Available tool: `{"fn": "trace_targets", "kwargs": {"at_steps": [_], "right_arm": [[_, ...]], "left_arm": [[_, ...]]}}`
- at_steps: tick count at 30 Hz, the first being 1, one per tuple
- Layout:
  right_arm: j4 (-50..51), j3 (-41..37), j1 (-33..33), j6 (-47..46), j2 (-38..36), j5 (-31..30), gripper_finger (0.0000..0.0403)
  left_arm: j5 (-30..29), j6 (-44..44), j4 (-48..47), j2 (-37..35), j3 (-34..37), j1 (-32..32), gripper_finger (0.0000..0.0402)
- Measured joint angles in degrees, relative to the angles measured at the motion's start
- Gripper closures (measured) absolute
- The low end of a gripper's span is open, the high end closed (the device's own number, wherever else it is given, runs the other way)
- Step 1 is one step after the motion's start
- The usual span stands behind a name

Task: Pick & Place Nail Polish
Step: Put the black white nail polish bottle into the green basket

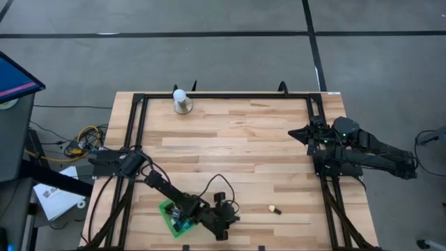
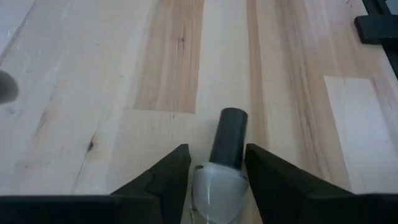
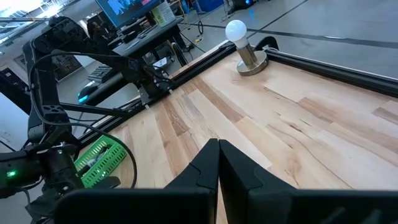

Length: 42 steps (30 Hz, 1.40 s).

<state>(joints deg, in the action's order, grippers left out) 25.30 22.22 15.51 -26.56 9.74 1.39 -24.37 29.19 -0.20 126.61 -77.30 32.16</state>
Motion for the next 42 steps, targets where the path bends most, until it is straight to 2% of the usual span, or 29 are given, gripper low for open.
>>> {"fn": "trace_targets", "kwargs": {"at_steps": [10,25,32,36,42], "right_arm": [[0.02,0.00,-0.04,-0.05,0.00,0.00,0.0403],[0.07,0.00,-0.04,-0.03,0.00,0.02,0.0403],[0.24,0.00,-0.05,-0.02,0.00,0.02,0.0403],[0.24,0.00,-0.04,-0.03,0.00,0.02,0.0403],[0.22,0.00,-0.04,-0.02,0.00,0.04,0.0403]], "left_arm": [[3.39,-0.26,-0.97,0.00,0.11,-2.06,0.0294],[3.83,-0.22,-1.21,-0.96,0.29,-3.28,0.0295],[2.22,-0.48,-6.27,-4.56,0.70,-4.90,0.0303],[2.23,-0.59,-10.91,-9.14,0.49,-4.98,0.0314],[3.45,-1.25,-18.89,-15.43,0.55,-4.49,0.0368]]}}
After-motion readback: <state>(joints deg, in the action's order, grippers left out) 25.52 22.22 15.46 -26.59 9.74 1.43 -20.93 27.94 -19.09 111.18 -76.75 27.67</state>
